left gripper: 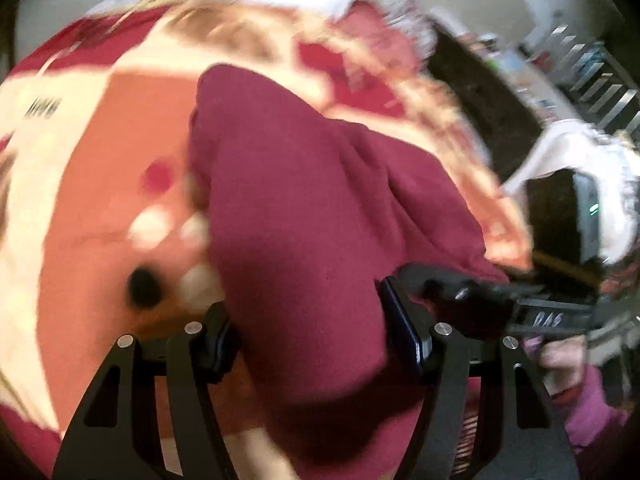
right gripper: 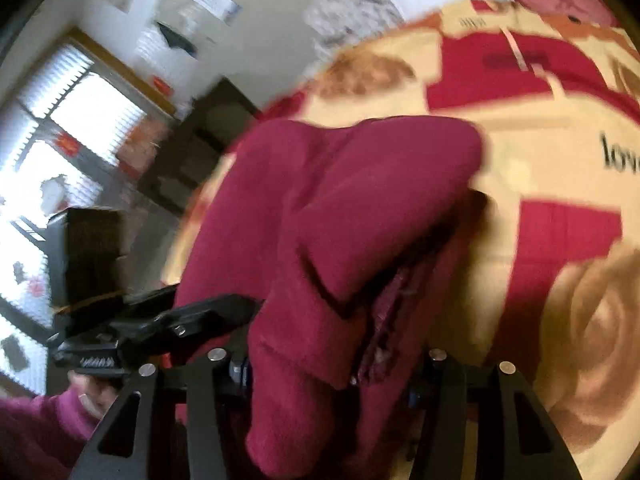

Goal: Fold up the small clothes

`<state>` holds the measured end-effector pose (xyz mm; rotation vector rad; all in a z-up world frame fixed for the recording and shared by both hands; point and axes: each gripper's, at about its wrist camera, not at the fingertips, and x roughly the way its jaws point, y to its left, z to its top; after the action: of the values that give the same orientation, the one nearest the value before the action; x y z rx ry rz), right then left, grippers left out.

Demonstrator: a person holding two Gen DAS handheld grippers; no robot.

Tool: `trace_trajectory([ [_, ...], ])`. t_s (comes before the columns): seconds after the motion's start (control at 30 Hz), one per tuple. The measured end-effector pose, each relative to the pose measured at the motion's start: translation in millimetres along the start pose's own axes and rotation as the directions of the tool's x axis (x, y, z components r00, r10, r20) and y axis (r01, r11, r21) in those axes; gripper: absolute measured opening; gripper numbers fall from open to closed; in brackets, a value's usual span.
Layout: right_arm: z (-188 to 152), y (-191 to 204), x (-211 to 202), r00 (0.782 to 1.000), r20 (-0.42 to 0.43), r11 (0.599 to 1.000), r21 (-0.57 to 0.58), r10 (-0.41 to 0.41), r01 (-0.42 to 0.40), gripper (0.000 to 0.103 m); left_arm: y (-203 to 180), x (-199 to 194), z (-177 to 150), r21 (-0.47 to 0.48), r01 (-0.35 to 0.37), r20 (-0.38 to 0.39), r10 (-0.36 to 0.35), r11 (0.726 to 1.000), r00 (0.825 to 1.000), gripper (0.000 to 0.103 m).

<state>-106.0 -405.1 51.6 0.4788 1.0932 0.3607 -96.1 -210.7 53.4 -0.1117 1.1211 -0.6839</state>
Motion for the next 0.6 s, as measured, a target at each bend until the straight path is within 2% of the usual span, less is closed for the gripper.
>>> trace_trajectory([
  [0.03, -0.3, -3.1, -0.6, 1.0, -0.01, 1.0, 0.015, -0.016, 0.016, 0.052, 6.6, -1.1, -4.0, -0.014, -0.02, 0.002, 0.02, 1.0, 1.0, 0.065],
  [0.1, -1.2, -8.5, -22.8, 0.999, 0.044, 0.998, 0.056, 0.019, -0.021, 0.052, 7.7, -13.7, -3.8, -0.026, 0.003, 0.04, -0.002, 1.0, 0.999, 0.065],
  [0.17, 2.3, -6.2, -46.0, 0.995, 0.103, 0.999, 0.051, 0.001, -0.007, 0.052, 3.5, -30.5, -3.1, -0.012, -0.01, 0.104, 0.011, 1.0, 0.995, 0.065],
  [0.3, 17.9, 26.4, -74.4, 0.977, 0.209, 0.995, -0.085, -0.042, 0.061, 0.052, -11.9, -35.9, -1.3, 0.044, -0.081, 0.148, 0.074, 0.996, 0.986, 0.065],
  [0.4, 24.1, 47.5, -55.6, 0.982, 0.188, 0.985, -0.159, -0.034, 0.064, 0.049, -20.7, -20.3, -3.2, 0.071, -0.131, 0.127, 0.121, 0.989, 0.984, 0.065],
  [0.5, 28.6, 48.1, -16.5, 0.978, 0.136, 0.964, -0.195, -0.157, 0.182, 0.046, -24.7, -6.9, -4.6, 0.099, -0.217, 0.127, 0.204, 0.971, 0.971, 0.065],
  [0.6, 37.5, 27.6, 4.7, 0.965, 0.117, 0.952, -0.171, -0.236, 0.254, 0.041, -22.3, -0.1, -4.5, 0.103, -0.235, 0.127, 0.222, 0.966, 0.967, 0.065],
])
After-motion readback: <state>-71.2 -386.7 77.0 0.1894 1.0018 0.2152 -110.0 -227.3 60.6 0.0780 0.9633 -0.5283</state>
